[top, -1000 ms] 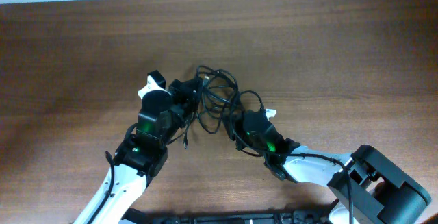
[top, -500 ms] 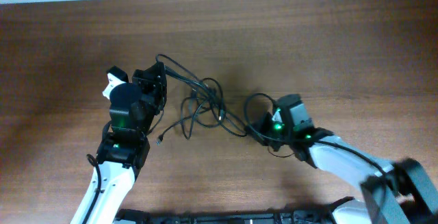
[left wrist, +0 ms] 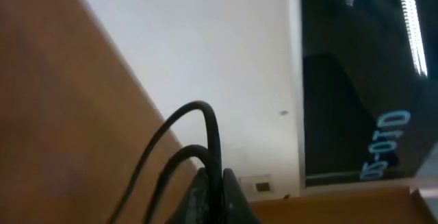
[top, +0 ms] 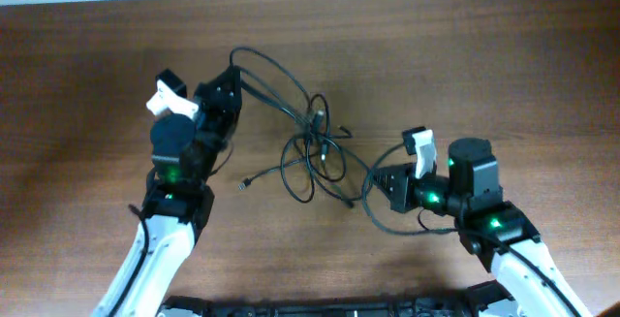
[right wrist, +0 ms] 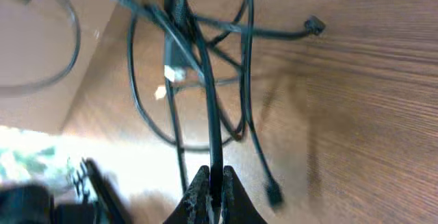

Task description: Untangle cables

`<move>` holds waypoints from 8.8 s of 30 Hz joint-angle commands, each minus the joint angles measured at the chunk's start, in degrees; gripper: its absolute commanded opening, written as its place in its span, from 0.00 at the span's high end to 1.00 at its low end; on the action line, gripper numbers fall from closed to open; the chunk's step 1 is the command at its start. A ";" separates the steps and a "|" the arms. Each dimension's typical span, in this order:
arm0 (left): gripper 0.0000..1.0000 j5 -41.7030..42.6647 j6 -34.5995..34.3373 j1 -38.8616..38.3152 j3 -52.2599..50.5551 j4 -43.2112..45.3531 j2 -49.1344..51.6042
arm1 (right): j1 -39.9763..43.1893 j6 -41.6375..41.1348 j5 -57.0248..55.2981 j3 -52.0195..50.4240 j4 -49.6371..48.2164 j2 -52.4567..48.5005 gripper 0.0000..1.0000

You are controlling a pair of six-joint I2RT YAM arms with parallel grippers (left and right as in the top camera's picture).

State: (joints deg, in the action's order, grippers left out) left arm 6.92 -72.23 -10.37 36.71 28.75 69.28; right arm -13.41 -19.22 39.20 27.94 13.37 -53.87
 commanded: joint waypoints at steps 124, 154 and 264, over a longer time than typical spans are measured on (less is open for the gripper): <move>1.00 26.05 28.20 -19.87 5.07 12.85 1.62 | -0.83 -6.78 -14.84 -0.61 -44.54 -34.01 0.01; 1.00 39.30 24.30 -17.66 5.07 21.29 1.64 | 1.27 5.25 6.40 -0.61 -44.87 -33.16 0.21; 1.00 -31.58 72.26 29.99 48.30 -9.16 40.76 | 11.56 -0.96 -21.86 -0.61 5.95 -12.31 0.01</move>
State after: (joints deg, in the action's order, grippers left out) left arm -24.25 -1.04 17.06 79.81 22.26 105.06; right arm -2.17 -20.53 17.04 27.20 19.31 -65.95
